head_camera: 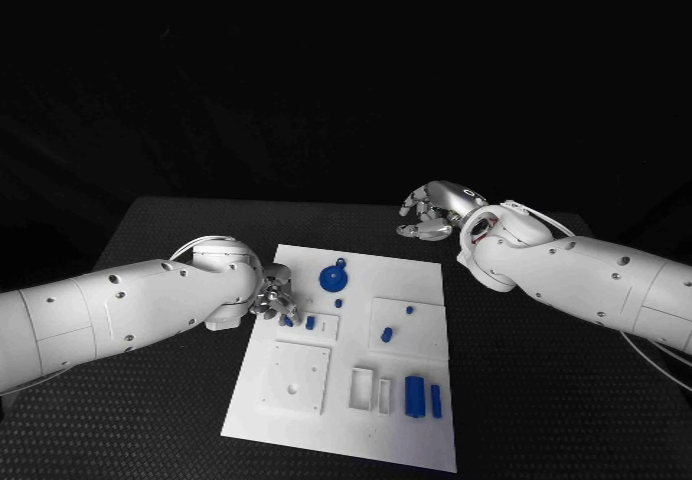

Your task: Assemble the parts on the task board

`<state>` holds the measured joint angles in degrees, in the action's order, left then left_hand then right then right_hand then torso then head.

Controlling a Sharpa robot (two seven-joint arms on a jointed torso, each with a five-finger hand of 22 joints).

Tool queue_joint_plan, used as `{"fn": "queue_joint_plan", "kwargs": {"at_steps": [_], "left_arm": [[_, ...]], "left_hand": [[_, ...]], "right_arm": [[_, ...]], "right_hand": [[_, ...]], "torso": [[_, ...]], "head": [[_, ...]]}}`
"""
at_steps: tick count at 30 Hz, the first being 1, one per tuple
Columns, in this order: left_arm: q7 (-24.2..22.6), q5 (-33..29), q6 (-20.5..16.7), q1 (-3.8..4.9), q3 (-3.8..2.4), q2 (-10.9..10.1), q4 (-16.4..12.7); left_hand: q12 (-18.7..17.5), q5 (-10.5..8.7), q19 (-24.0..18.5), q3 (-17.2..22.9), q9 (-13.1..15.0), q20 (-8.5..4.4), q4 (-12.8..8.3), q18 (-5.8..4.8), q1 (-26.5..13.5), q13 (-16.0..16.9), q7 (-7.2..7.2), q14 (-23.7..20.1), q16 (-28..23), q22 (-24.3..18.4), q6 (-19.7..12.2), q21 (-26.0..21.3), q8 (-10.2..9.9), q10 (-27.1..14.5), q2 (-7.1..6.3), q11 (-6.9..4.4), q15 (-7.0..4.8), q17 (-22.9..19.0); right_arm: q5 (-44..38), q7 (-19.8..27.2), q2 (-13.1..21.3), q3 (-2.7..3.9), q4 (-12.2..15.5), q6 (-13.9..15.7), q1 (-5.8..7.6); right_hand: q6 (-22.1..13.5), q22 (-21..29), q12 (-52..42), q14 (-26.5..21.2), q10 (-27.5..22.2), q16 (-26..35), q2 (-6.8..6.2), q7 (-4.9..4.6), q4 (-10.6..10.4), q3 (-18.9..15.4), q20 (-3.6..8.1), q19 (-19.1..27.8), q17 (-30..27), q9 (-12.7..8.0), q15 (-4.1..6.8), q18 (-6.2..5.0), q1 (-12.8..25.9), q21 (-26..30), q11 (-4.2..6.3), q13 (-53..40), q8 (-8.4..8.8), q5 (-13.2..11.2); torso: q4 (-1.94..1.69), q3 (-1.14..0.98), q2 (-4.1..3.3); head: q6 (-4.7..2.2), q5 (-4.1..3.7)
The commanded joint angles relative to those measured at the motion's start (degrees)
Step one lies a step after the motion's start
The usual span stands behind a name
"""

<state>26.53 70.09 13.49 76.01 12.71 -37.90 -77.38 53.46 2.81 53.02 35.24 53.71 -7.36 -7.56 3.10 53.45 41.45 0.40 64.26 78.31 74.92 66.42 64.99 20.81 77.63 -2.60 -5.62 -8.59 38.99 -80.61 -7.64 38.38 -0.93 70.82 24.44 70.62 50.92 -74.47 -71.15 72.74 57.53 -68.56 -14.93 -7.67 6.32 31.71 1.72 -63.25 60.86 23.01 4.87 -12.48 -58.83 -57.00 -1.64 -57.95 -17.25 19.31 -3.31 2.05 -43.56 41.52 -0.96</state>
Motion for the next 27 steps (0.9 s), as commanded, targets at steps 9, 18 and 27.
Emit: {"fn": "queue_joint_plan", "kwargs": {"at_steps": [9,18,27], "left_arm": [[0.46,0.42,0.47,-0.35,0.58,0.52,0.10],[0.47,1.29,0.07,-0.67,0.93,0.88,0.03],[0.19,3.46,-2.11,-0.99,0.93,0.63,-0.58]], "left_hand": [[0.26,0.14,-0.22,0.27,0.16,-7.64,0.16,0.96,3.50,-0.09,-0.08,1.04,0.20,0.75,-0.17,0.29,0.00,0.01,2.95,-0.26,-2.63,-0.08],[0.29,0.87,-0.24,-0.05,-0.27,-7.63,0.73,0.94,2.52,-0.25,0.03,1.18,0.28,0.72,0.49,0.19,-0.85,0.55,2.62,-0.05,-2.54,-0.20],[0.18,0.74,-0.11,0.31,-0.64,-7.72,0.52,1.04,2.89,-0.35,-0.02,1.32,0.34,0.71,0.77,0.20,-1.33,0.63,2.90,-0.15,-2.59,-0.24]], "right_arm": [[-0.17,0.32,0.05,0.02,0.16,-0.59,-0.02],[-0.17,0.32,0.13,0.02,0.23,-0.56,-0.02],[-0.17,0.33,0.18,0.02,0.28,-0.51,-0.02]], "right_hand": [[0.08,-0.09,-0.17,0.06,-0.58,0.27,0.16,-0.45,0.06,-0.16,0.14,-0.45,0.03,-0.06,-0.22,-2.52,0.40,0.21,0.00,0.08,0.16,0.14],[0.08,-0.09,-0.18,0.07,-0.58,0.27,0.16,-0.45,0.00,-0.21,0.14,-0.47,0.04,-0.06,-0.22,-2.52,0.51,0.21,0.00,0.09,0.16,0.09],[0.08,-0.09,-0.19,0.07,-0.58,0.27,0.16,-0.45,-0.02,-0.21,0.14,-0.47,0.04,-0.06,-0.22,-2.52,0.54,0.21,0.00,0.11,0.16,0.10]], "torso": [[0.03,-0.04,-0.02],[0.10,-0.06,-0.02],[0.06,-0.09,-0.01]], "head": [[0.04,-0.04],[0.11,-0.08],[0.16,-0.16]]}}
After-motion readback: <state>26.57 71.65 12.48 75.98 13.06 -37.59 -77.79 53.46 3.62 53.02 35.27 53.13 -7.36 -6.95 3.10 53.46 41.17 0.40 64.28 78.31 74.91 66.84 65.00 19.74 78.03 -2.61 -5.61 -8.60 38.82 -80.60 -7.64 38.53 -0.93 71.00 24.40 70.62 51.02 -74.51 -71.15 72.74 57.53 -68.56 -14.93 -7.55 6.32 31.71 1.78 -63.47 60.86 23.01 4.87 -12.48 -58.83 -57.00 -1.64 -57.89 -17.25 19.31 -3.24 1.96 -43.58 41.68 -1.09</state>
